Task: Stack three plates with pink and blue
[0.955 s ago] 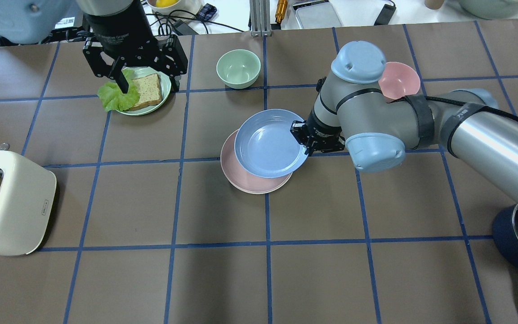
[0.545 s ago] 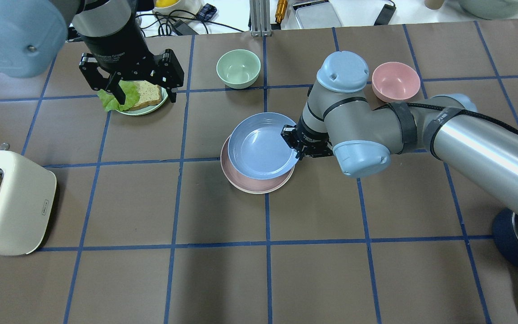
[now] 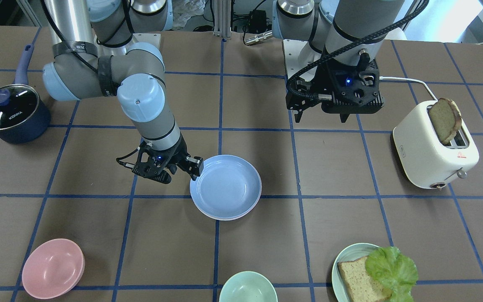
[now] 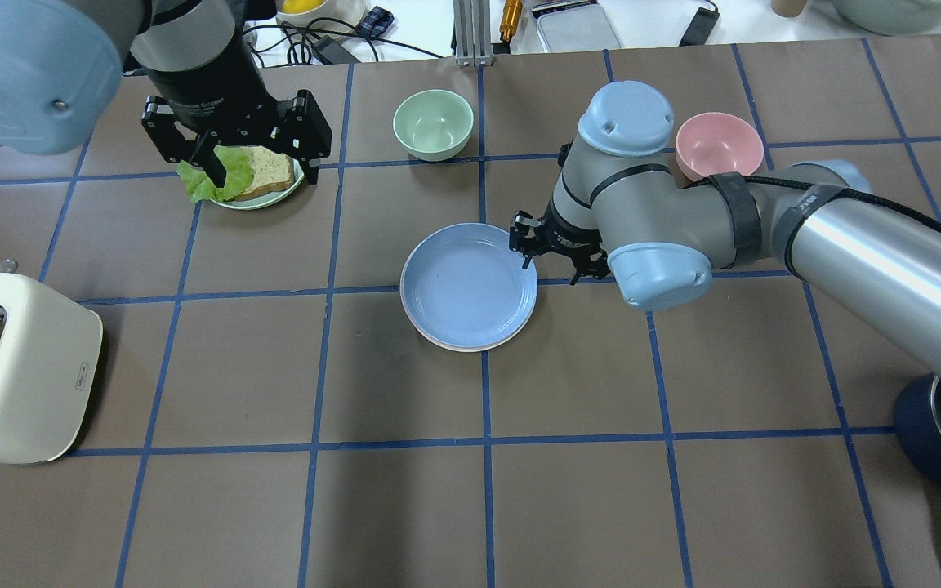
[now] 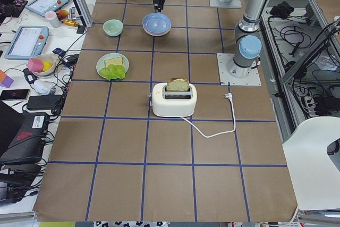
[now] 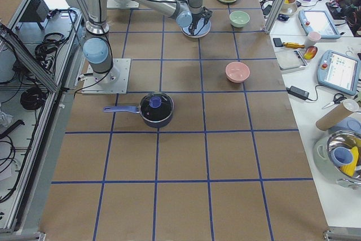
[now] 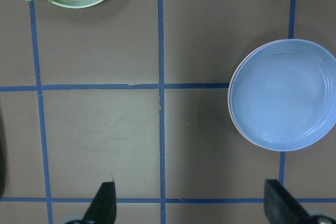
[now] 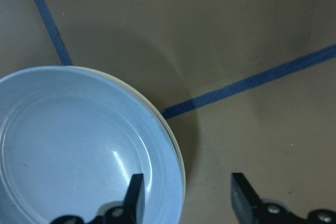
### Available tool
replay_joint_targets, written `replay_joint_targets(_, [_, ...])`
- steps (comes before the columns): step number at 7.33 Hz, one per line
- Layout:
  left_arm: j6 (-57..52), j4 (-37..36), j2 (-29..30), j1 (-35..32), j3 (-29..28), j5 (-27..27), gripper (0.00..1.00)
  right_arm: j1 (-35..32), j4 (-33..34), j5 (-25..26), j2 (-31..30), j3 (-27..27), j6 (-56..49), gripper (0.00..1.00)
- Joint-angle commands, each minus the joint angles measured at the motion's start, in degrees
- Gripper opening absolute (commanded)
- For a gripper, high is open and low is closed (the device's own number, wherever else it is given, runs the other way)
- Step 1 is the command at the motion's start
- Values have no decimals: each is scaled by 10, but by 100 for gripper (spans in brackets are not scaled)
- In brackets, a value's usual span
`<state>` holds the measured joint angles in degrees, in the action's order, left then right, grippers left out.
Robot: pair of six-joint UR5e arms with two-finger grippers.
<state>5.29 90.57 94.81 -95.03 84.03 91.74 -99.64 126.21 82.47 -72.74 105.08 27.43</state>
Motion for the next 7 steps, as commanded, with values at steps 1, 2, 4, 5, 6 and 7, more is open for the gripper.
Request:
replay_joint_targets(1, [0,0,0,1,-3,-1,100,58,-135,26,-20,-89,-137,100])
replay_joint_targets(2, [0,0,-2,1,-4,0,100,72,-213,39,-38,-127,-198,100])
replay_joint_targets(4, [0,7,-5,0,-6,1,100,73,-310,46,-104,-160,-231,100])
replay_joint_targets(5, [0,7,-5,1,-6,1,100,71,-330,49,-135,-159,-235,100])
replay_joint_targets(6, [0,7,-7,5,-5,2,100,78,-340,59,-141,-160,-274,100])
replay_joint_targets(7, [0,11,-5,12,-8,0,100,84,-348,55,-144,-160,-302,100])
